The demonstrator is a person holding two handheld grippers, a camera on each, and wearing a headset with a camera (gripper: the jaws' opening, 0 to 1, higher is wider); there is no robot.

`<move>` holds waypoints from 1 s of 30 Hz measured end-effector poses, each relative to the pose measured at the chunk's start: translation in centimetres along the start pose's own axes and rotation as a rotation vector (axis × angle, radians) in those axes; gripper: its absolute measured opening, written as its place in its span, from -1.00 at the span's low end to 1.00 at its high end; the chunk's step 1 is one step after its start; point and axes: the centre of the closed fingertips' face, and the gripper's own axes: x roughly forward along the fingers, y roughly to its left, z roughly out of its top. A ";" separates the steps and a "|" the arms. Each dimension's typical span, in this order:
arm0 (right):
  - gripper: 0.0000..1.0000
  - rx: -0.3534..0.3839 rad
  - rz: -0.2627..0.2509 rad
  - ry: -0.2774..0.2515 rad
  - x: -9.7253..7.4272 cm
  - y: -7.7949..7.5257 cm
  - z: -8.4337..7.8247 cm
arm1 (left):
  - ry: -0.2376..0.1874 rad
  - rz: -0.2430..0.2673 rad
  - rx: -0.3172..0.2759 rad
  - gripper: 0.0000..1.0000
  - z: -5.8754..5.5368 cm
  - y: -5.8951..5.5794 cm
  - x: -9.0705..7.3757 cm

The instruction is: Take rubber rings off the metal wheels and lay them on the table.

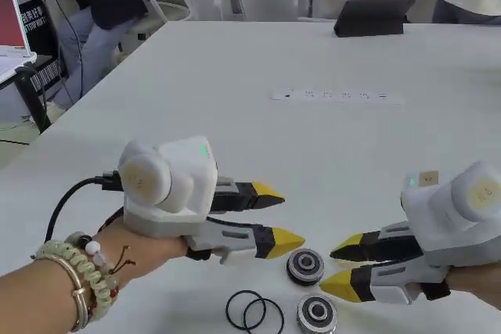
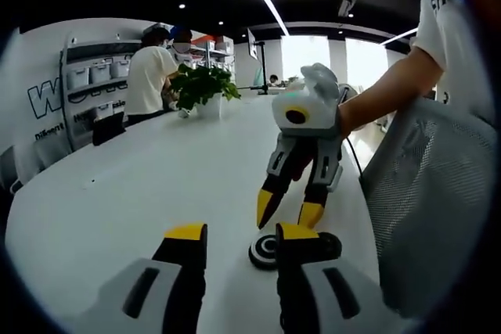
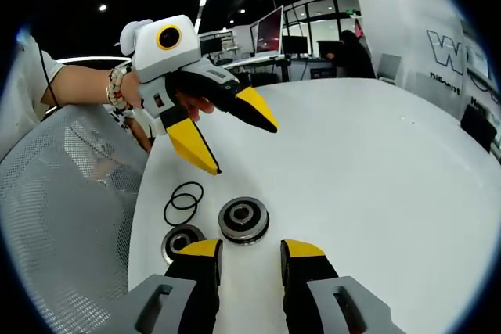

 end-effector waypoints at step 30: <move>-0.36 -0.057 0.011 0.006 1.1 0.9 0.2 | 0.126 -0.060 0.045 -0.70 -3.1 -2.3 2.2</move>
